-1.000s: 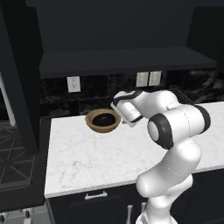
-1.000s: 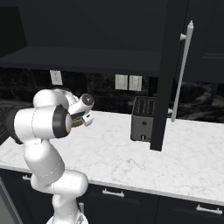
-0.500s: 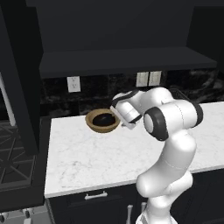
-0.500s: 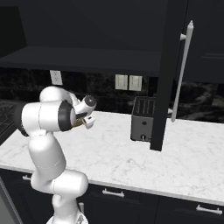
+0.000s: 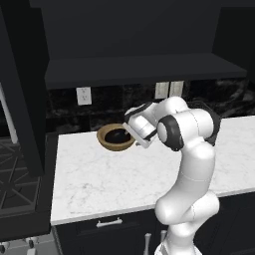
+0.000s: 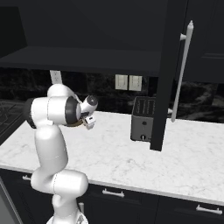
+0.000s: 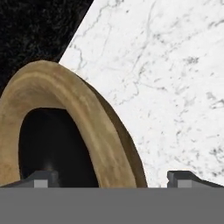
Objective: Pick up the bowls on the counter and stack them on top of one another in the open cabinet. Place the smaller bowl on top of the larger bowl.
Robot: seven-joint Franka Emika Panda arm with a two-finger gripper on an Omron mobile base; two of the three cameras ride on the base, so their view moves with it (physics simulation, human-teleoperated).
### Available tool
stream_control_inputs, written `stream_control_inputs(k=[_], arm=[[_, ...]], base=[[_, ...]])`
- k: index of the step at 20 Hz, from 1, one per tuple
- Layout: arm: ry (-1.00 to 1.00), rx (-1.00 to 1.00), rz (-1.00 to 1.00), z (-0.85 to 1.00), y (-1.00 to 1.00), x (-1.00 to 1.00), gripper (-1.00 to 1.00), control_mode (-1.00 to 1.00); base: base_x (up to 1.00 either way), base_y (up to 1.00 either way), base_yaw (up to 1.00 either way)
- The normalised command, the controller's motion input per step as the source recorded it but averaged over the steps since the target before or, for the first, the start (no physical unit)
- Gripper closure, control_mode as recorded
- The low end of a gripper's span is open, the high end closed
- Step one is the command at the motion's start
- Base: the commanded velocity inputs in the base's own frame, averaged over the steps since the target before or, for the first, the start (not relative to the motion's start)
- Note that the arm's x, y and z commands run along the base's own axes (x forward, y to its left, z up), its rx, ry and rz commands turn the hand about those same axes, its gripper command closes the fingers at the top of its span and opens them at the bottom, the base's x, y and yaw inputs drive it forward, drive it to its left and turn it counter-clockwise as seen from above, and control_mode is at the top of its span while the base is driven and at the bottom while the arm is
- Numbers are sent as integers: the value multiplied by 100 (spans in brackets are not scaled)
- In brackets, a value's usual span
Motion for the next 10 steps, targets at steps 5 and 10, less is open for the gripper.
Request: stream_control_inputs(k=[5, 10], arm=[[3, 0, 0, -35, 24, 24, 100, -100], [0, 0, 0, -21, 22, 6, 100, -100]], base=[[0, 0, 0], [0, 0, 0]])
